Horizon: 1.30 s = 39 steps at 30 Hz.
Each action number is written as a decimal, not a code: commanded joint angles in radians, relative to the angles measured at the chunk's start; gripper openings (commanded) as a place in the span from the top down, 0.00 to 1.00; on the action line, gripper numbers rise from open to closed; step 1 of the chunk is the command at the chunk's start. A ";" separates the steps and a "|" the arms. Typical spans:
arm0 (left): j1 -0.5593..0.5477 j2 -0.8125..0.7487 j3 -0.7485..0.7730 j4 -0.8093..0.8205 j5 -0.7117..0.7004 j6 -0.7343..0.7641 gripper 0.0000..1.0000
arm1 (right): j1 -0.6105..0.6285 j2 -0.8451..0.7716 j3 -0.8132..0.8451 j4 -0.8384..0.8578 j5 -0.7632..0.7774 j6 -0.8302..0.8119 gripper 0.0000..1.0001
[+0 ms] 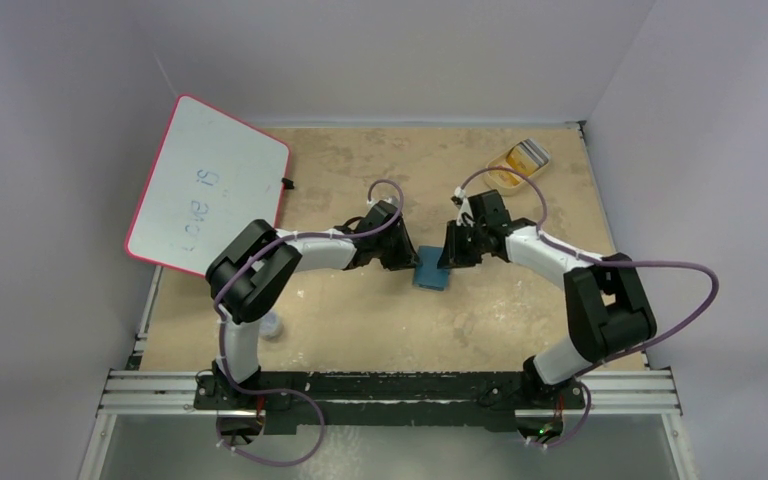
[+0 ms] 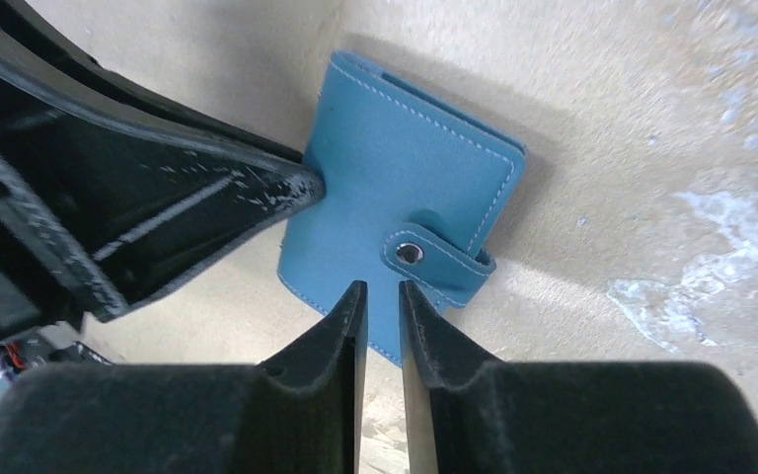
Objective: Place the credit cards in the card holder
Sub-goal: Adjust the card holder at the center of the board.
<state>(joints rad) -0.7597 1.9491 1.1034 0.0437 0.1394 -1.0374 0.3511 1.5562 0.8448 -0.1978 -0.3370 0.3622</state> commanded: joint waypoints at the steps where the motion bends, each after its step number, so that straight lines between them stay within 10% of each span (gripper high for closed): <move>1: -0.001 0.006 0.004 0.006 -0.020 -0.004 0.82 | -0.006 -0.053 0.088 -0.032 0.084 -0.006 0.78; 39: -0.002 0.004 -0.003 0.011 -0.025 -0.010 0.82 | -0.011 -0.045 0.088 -0.020 0.083 0.022 0.77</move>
<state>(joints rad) -0.7597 1.9491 1.1030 0.0433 0.1375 -1.0382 0.3458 1.5772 0.8917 -0.1844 -0.2802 0.3740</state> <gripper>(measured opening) 0.185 0.224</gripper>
